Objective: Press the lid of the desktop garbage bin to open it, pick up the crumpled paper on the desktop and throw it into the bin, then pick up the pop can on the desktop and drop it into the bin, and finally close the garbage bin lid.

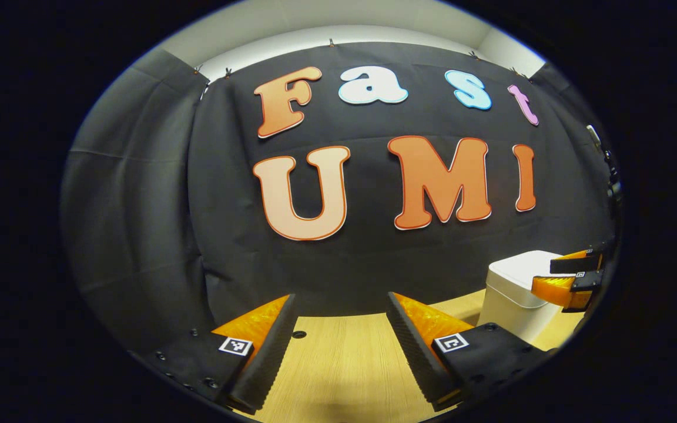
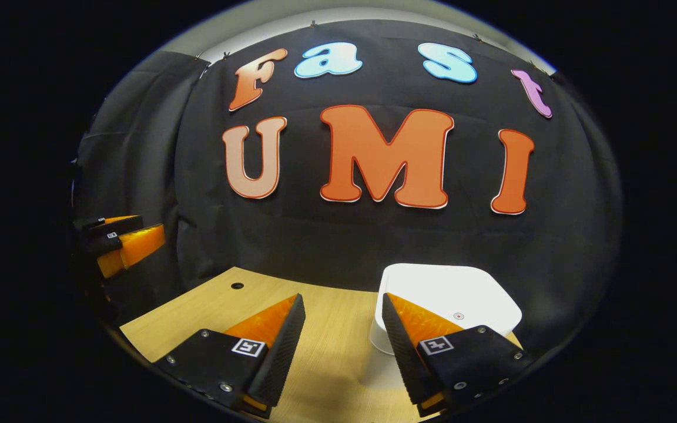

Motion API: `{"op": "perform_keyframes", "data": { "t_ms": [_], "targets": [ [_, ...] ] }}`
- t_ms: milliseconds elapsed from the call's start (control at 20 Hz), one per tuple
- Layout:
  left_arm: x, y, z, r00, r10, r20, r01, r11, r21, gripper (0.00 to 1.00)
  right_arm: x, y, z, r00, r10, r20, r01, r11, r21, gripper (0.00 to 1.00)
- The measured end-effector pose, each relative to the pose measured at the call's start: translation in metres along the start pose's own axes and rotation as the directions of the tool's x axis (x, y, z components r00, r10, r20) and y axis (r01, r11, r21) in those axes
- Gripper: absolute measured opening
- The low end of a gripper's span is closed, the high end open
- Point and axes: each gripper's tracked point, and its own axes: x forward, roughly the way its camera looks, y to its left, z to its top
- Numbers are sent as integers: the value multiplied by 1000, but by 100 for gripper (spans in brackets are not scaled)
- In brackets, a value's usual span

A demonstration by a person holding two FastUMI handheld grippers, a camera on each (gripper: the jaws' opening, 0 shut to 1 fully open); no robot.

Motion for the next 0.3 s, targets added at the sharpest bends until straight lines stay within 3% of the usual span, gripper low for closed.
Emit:
{"op": "perform_keyframes", "data": {
  "t_ms": [300],
  "targets": [
    [-4,3,4,1000,13,22,-12,1000,-4,96,-4,15,15,997,27,76,-25,999,-25,80]
  ]
}}
